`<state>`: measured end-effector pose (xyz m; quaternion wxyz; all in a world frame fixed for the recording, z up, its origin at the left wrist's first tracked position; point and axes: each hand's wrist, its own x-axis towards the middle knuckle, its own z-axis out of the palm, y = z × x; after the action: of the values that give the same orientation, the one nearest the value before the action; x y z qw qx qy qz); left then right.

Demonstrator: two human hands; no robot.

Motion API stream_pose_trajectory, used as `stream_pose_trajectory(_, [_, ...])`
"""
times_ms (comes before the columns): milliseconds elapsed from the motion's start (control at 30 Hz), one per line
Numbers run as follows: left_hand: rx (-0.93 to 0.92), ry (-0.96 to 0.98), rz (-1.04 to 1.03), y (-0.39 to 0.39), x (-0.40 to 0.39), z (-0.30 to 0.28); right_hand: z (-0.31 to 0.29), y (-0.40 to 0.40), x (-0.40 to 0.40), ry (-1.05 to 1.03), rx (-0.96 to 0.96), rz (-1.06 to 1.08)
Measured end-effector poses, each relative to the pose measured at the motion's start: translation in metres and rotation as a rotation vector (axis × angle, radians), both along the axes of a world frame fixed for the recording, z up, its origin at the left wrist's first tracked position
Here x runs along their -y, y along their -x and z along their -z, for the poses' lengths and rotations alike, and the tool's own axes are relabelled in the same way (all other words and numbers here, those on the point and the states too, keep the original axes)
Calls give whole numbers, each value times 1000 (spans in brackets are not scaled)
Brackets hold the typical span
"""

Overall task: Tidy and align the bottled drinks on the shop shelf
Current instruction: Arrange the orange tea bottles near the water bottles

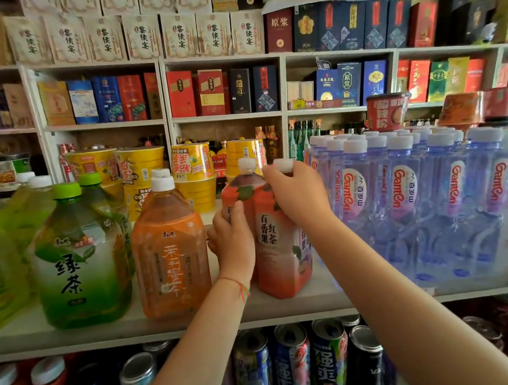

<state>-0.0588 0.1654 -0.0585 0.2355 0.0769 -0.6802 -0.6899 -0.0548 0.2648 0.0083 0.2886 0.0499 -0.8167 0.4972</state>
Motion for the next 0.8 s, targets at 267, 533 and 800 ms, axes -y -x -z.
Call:
stream_pose_trajectory(267, [-13, -89, 111, -7, -9, -3, 18, -16, 8, -146, -269, 165])
stream_pose_trajectory(533, [-53, 29, 112, -8, -13, 5, 29, -25, 7, -370, -452, 316])
stream_pose_trajectory(800, [-332, 472, -108, -53, -2, 26, 54, -35, 3, -578, -760, 139])
